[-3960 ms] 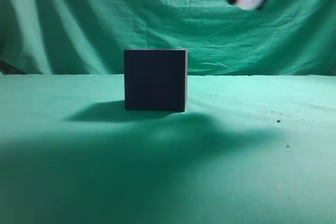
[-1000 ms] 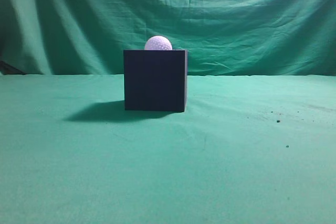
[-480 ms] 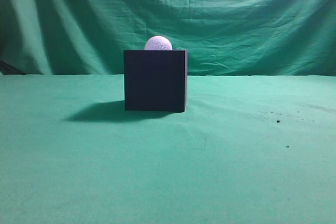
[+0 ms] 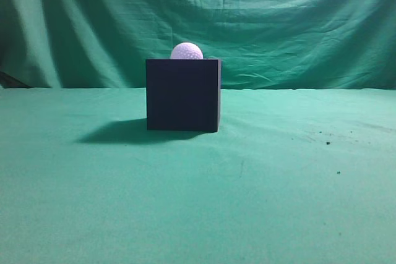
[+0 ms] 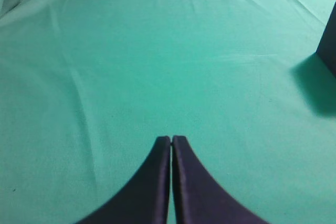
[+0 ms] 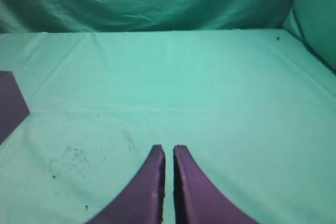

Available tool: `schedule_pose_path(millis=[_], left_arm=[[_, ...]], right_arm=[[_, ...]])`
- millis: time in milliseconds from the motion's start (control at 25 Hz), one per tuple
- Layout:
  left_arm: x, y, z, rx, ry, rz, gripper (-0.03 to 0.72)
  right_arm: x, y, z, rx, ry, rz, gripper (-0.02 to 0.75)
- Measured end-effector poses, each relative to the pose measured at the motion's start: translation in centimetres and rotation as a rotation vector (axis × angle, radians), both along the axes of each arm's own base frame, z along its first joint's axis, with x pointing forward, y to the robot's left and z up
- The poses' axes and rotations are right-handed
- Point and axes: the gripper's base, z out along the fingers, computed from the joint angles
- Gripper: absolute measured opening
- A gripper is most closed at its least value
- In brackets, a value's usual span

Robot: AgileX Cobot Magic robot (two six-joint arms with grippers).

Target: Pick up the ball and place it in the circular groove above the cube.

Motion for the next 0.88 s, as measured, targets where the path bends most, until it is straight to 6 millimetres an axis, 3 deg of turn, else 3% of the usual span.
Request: schedule_pose_path(millis=[120, 160, 200, 880], left_arm=[[0.0, 0.0, 0.0, 0.000, 0.000, 0.000, 0.000], [0.0, 0.0, 0.0, 0.000, 0.000, 0.000, 0.000], [0.0, 0.0, 0.0, 0.000, 0.000, 0.000, 0.000], [0.0, 0.0, 0.0, 0.000, 0.000, 0.000, 0.000]], right_arm=[[0.1, 0.0, -1.5, 0.019, 0.043, -0.018, 0.000], [0.1, 0.0, -1.6, 0.021, 0.046, -0.020, 0.000], [0.1, 0.0, -1.6, 0.024, 0.045, -0.020, 0.049], [0.1, 0.0, -1.7, 0.016, 0.048, -0.018, 0.049]])
